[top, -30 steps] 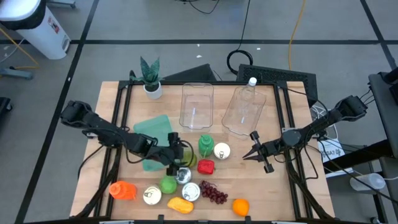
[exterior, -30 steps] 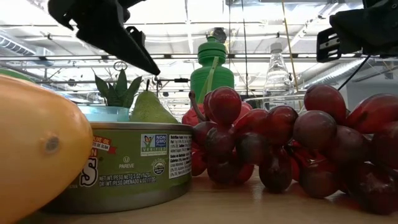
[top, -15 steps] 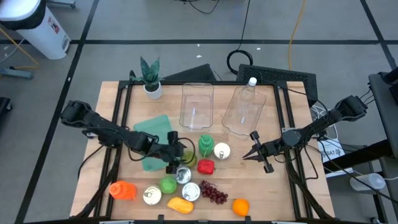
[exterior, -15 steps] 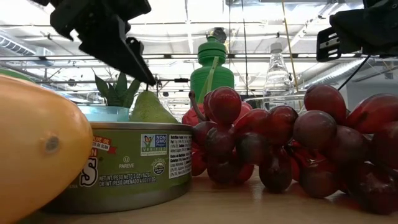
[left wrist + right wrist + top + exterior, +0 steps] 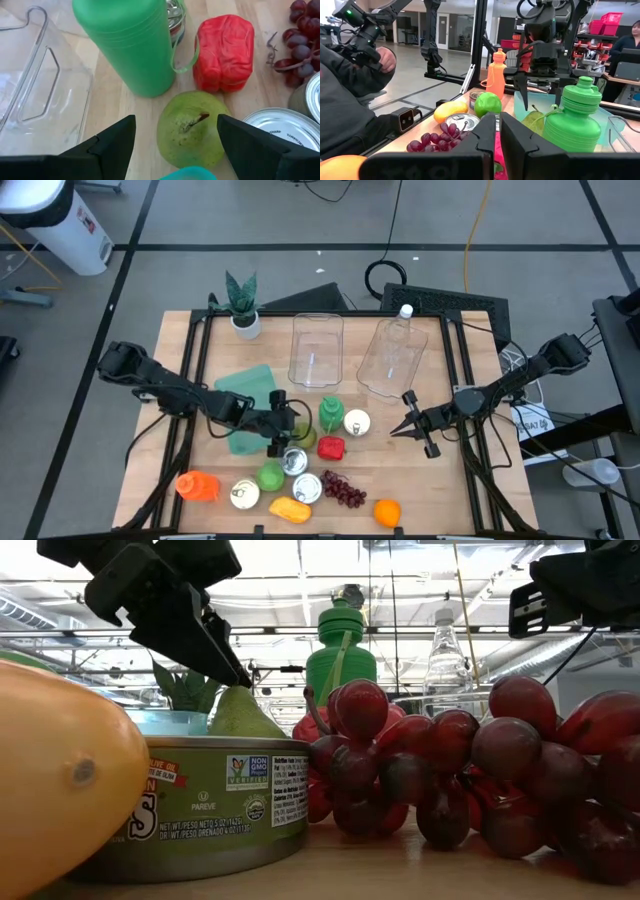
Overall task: Pick & Place Food Item
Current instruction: Put the pear into the left transparent bin
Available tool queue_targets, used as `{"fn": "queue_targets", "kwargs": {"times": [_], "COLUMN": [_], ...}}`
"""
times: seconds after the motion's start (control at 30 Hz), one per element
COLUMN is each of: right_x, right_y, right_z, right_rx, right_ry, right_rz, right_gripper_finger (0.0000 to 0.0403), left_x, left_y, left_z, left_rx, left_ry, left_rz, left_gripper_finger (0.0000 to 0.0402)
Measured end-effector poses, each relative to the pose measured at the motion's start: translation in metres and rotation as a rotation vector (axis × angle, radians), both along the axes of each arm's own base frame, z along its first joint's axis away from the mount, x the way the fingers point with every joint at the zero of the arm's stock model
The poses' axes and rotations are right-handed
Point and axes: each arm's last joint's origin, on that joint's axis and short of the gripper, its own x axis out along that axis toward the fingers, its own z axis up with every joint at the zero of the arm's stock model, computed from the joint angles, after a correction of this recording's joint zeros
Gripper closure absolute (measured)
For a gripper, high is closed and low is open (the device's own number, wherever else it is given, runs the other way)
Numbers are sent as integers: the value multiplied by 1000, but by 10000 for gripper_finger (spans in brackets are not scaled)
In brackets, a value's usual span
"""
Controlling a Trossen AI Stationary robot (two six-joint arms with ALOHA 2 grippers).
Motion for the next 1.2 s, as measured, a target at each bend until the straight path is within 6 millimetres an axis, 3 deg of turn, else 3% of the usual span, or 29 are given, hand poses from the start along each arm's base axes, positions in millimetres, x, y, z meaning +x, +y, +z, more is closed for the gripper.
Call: {"fn": "queue_targets", "kwargs": {"times": [0.3,1.0,1.2], "right_x": [0,0,0], "right_y": [0,0,0], "right_z": [0,0,0], "right_rx": [0,-3,-3], "right_ry": [0,-1,-1], "right_rz": [0,0,0], "right_gripper_finger": [385,385,385], "left_x": [2,2,3], "left_y": [4,2,3], "left_z": [1,1,2], "left_rx": [-14,-34,1], "left_ry": [-17,1,-15], "left_rz": [23,-52,-39], "left_gripper_finger": [120,342,351]}}
